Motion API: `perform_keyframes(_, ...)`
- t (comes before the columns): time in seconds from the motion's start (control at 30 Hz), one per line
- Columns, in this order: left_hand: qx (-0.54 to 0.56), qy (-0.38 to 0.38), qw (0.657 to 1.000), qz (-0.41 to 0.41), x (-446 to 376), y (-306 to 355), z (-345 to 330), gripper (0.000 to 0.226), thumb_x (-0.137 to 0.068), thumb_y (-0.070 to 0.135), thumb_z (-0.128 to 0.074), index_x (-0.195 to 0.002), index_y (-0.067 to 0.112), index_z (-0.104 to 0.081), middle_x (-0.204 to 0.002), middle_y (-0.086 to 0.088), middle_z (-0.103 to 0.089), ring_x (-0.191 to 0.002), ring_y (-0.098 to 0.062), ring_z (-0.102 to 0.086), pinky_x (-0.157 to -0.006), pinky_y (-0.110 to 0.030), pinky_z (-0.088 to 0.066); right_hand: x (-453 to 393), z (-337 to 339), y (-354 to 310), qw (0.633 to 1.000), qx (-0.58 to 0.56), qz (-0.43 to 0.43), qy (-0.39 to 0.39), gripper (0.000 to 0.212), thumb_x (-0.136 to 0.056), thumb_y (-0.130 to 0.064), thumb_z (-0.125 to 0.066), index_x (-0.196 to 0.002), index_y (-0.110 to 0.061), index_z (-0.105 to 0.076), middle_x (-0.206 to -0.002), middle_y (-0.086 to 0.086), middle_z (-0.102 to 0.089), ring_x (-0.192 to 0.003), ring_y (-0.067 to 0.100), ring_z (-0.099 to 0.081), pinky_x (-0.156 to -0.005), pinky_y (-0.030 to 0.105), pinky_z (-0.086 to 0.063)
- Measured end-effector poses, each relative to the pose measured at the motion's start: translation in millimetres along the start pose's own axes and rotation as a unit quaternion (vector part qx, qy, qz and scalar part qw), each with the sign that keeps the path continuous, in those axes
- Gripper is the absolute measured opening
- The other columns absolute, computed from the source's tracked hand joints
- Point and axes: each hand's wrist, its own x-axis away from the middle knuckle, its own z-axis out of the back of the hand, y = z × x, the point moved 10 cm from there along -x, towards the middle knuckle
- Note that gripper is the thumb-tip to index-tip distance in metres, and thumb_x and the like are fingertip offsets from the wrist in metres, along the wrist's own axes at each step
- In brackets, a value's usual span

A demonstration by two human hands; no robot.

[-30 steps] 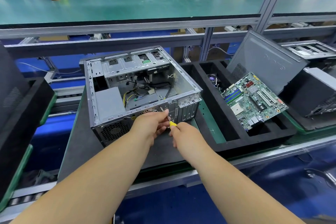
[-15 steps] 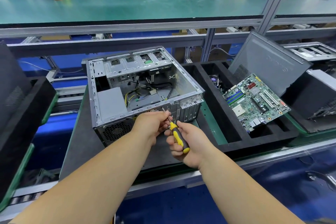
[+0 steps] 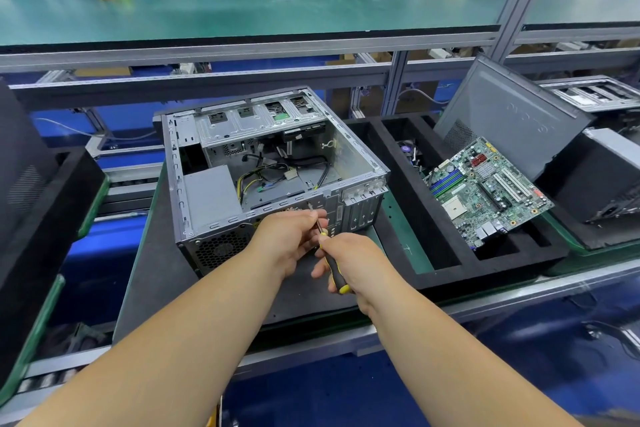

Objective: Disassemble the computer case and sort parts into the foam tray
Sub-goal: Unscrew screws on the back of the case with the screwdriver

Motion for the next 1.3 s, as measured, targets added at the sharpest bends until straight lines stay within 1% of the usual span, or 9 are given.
perform_keyframes(0.23,0.033,-0.026,0.999,0.033,-1,-7,-1,0.02,-0.099,0.008,-0.05,-0.094,0.005,-0.069,-0.082,-0.006,-0.072,-0.059,-0.007,-0.067,-0.052,-0.018,-0.053,-1,21,-13,0.982,0.133,0.094,0.099,0.026,-0.088,-0.037,-0.064,-0.079,-0.017,-0.05,-0.062,0.0,-0.07,-0.043,0.008,-0.051,-0.053,0.028,-0.042)
perform_keyframes(0.3,0.024,-0.023,0.998,0.05,-2,-10,-1,0.017,-0.096,0.019,-0.059,-0.088,0.009,-0.07,-0.077,-0.003,-0.074,-0.058,-0.008,-0.067,-0.052,-0.017,-0.054,3,28,-23,0.942,0.273,0.118,0.155,0.029,-0.087,-0.043,-0.062,-0.077,-0.023,-0.044,-0.069,-0.002,-0.067,-0.06,0.011,-0.059,-0.054,0.03,-0.04)
perform_keyframes(0.43,-0.008,-0.008,0.999,0.041,-5,-10,-1,0.017,-0.088,0.022,-0.07,-0.077,0.01,-0.068,-0.066,-0.001,-0.07,-0.049,-0.006,-0.06,-0.047,-0.015,-0.05,11,23,-39,0.856,0.441,0.169,0.211,0.027,-0.091,-0.046,-0.058,-0.089,-0.027,-0.038,-0.084,-0.007,-0.054,-0.075,0.021,-0.05,-0.051,0.03,-0.026)
perform_keyframes(0.53,-0.008,0.001,1.0,0.016,-7,-6,-1,0.016,-0.09,0.011,-0.067,-0.075,0.005,-0.066,-0.058,-0.001,-0.066,-0.041,-0.004,-0.053,-0.043,-0.014,-0.046,2,22,-29,0.903,0.372,0.144,0.161,0.025,-0.09,-0.046,-0.057,-0.089,-0.023,-0.047,-0.083,-0.007,-0.06,-0.077,0.02,-0.056,-0.056,0.032,-0.034)
perform_keyframes(0.67,-0.006,0.016,1.0,0.005,-9,-4,2,0.014,-0.09,0.007,-0.066,-0.077,0.003,-0.067,-0.057,-0.001,-0.067,-0.042,-0.006,-0.056,-0.044,-0.016,-0.047,-7,11,2,0.999,0.03,0.019,0.004,0.03,-0.096,-0.044,-0.054,-0.084,-0.018,-0.062,-0.054,-0.004,-0.059,-0.046,0.008,-0.049,-0.047,0.022,-0.035)
perform_keyframes(0.73,-0.004,0.02,1.0,0.009,-9,-5,2,0.013,-0.09,0.007,-0.066,-0.078,0.003,-0.068,-0.057,-0.001,-0.067,-0.041,-0.006,-0.054,-0.044,-0.015,-0.047,-5,2,13,0.989,-0.129,-0.038,-0.054,0.038,-0.101,-0.042,-0.046,-0.088,-0.011,-0.064,-0.052,-0.002,-0.057,-0.042,0.009,-0.046,-0.044,0.021,-0.033)
perform_keyframes(0.83,0.003,0.021,1.0,0.01,-9,-6,0,0.013,-0.092,0.007,-0.063,-0.08,0.002,-0.067,-0.059,-0.002,-0.067,-0.04,-0.006,-0.053,-0.043,-0.015,-0.046,1,-10,21,0.963,-0.218,-0.091,-0.129,0.046,-0.104,-0.04,-0.035,-0.09,-0.007,-0.065,-0.056,0.002,-0.052,-0.046,0.013,-0.041,-0.049,0.024,-0.032)
perform_keyframes(1.17,0.017,-0.015,0.999,0.028,-5,-6,-5,0.021,-0.098,0.006,-0.051,-0.085,0.004,-0.067,-0.062,-0.001,-0.069,-0.048,-0.006,-0.06,-0.044,-0.016,-0.047,-3,-1,15,0.982,-0.178,-0.033,-0.054,0.026,-0.099,-0.028,-0.056,-0.09,-0.007,-0.068,-0.057,0.001,-0.065,-0.041,0.007,-0.054,-0.04,0.017,-0.038)
perform_keyframes(1.3,0.034,-0.026,0.998,0.042,-4,-8,-6,0.024,-0.1,0.007,-0.049,-0.085,0.005,-0.068,-0.066,0.0,-0.07,-0.054,-0.006,-0.064,-0.048,-0.017,-0.05,-3,14,0,0.999,-0.011,0.038,0.018,0.023,-0.095,-0.032,-0.061,-0.087,-0.012,-0.068,-0.059,0.001,-0.069,-0.042,0.004,-0.047,-0.041,0.017,-0.034)
